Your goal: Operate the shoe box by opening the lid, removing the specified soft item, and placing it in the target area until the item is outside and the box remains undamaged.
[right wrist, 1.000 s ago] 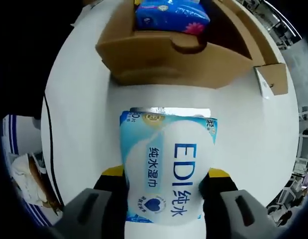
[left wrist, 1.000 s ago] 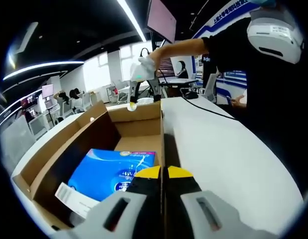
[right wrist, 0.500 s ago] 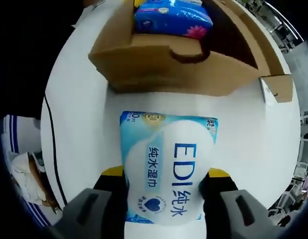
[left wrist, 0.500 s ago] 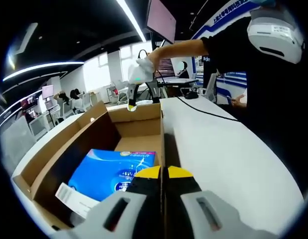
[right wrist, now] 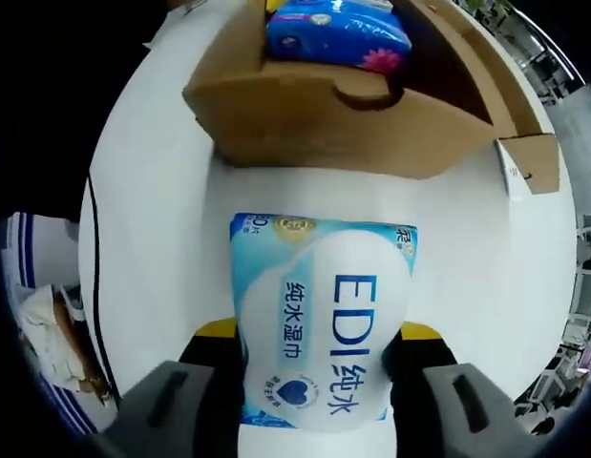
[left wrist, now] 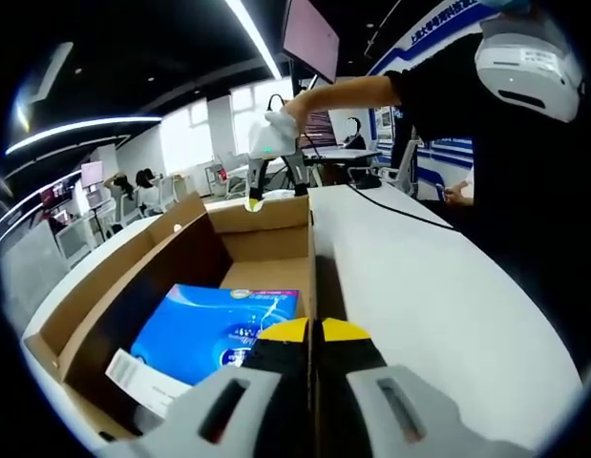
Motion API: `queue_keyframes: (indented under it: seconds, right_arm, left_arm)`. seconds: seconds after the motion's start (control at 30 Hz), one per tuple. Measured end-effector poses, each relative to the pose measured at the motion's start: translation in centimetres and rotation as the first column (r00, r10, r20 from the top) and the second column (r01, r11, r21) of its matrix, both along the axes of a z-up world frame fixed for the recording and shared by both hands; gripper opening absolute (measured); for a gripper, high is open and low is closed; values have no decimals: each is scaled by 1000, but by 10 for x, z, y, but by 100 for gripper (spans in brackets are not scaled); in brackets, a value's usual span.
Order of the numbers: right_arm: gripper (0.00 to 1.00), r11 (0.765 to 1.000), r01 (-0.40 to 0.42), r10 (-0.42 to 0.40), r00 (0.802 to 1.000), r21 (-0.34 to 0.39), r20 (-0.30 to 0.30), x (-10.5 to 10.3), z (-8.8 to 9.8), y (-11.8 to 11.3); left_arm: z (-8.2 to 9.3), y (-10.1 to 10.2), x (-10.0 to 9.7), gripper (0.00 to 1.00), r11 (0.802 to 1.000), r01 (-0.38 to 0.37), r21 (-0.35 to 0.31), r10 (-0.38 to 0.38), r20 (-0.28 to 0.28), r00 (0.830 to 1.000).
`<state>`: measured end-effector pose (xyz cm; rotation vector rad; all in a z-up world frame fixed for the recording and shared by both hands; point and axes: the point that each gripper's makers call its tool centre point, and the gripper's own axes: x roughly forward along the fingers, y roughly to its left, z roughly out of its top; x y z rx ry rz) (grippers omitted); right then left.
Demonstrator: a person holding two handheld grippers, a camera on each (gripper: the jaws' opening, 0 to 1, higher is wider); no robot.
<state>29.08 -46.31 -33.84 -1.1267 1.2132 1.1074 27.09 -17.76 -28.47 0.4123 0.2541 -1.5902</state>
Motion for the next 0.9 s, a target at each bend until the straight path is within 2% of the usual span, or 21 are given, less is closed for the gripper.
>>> queue_keyframes:
  seconds: [0.07, 0.1, 0.17, 0.3, 0.4, 0.43, 0.47, 0.5, 0.67, 0.9]
  right_arm:
    - [61, 1000, -1, 1, 1000, 13, 8, 0, 2, 0]
    - [61, 999, -13, 12, 1000, 42, 26, 1, 4, 2]
    - [61, 999, -24, 24, 999, 24, 33, 3, 13, 4]
    - [61, 998, -33, 31, 999, 57, 40, 9, 23, 16]
    - [61, 998, -31, 29, 999, 54, 38, 11, 21, 17]
    - [61, 998, -27, 26, 999, 49, 33, 11, 14, 16]
    - [61, 998, -46, 45, 999, 39, 21, 8, -1, 15]
    - [61, 997, -54, 53, 998, 49, 29, 10, 5, 17]
    - [61, 996, -69, 68, 997, 51, 25, 10, 6, 15]
    - [62, 998, -45, 44, 998, 41, 34, 5, 5, -18]
  left_arm:
    - [0, 0, 0, 2, 1000, 2, -1, -2, 7, 1000]
    - [0, 0, 0, 2, 1000, 4, -2, -4, 8, 1000]
    - [0, 0, 0, 2, 1000, 3, -1, -3, 8, 1000]
    - [0, 0, 0, 2, 1000, 3, -2, -3, 12, 1000]
    - [0, 0, 0, 2, 1000, 3, -2, -3, 13, 1000]
    - [0, 0, 0, 2, 1000, 3, -2, -3, 14, 1000]
    - [0, 0, 0, 2, 1000, 2, -2, -2, 14, 1000]
    - [-1, 0, 0, 2, 1000, 2, -2, -2, 14, 1000]
    - [-1, 0, 1, 2, 1000, 0, 1, 0, 8, 1000]
    - [-2, 0, 0, 2, 1000, -1, 4, 1, 11, 1000]
